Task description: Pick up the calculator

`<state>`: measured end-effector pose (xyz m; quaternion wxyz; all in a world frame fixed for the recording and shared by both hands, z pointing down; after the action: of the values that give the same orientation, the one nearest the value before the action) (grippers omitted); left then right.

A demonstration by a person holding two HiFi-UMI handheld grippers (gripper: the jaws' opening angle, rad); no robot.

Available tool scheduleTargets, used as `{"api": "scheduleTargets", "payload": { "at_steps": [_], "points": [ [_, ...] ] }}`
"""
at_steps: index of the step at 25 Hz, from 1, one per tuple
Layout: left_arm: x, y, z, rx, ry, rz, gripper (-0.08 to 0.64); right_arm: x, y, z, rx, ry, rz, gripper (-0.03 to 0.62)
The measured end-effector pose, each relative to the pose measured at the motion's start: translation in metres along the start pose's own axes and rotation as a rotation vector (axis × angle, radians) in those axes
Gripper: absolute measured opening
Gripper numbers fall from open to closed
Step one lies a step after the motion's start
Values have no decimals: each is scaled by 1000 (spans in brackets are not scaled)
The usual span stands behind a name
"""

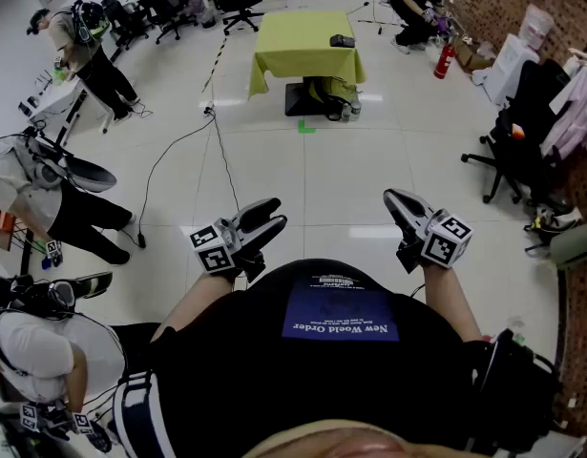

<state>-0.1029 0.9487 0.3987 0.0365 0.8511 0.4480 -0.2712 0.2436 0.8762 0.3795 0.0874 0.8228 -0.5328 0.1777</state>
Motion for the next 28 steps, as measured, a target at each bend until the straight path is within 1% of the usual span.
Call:
{"api": "scheduleTargets", "payload": {
  "at_steps": [4, 7, 10, 13, 16, 17, 18, 20, 22, 25, 28],
  "points": [
    [15, 29, -9, -18, -11, -8, 235, 11, -28, 11, -3, -9, -5, -14],
    [15, 44, -15, -39, -12, -8, 235, 25, -39, 11, -10, -29, -22, -14],
    [10, 44, -11, -57, -6, -3, 235, 28, -35, 8, -15, -50, -30, -14],
    [-5, 36, 2, -53, -8, 7, 235, 27, -17, 8, -29, -59, -34, -14],
    [-40, 33, 13, -37, -4, 4, 233, 39, 9, 5, -45, -70, -40, -14],
    [-54, 33, 19, -29, 2, -1, 193, 44, 20, 7, -51, -84, -45, -14],
    [-67, 32, 26, -21, 9, -6, 131, 47, 31, 10, -54, -99, -52, -14],
    [-96, 28, 45, -7, 16, -12, 50, 52, 59, 20, -49, -120, -73, -14],
    [-125, 18, 69, -4, 22, -13, 8, 54, 93, 29, -39, -126, -90, -14],
    [-168, -1, 107, -15, 52, -25, 6, 55, 153, 39, -39, -143, -101, -14],
    [-212, -18, 135, -36, 86, -32, 8, 63, 208, 44, -28, -141, -110, -14]
  ]
}}
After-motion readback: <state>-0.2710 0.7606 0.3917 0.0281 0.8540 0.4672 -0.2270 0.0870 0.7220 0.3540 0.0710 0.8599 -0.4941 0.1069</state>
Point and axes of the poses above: the fingertips, and each gripper's own axes: y forward along the fingers, x to its right, z out of its top, the point moved 8 cm from there along -y, backward along the fingers, and after that the axes turned 5 degrees about z, right-handed, at the moved point
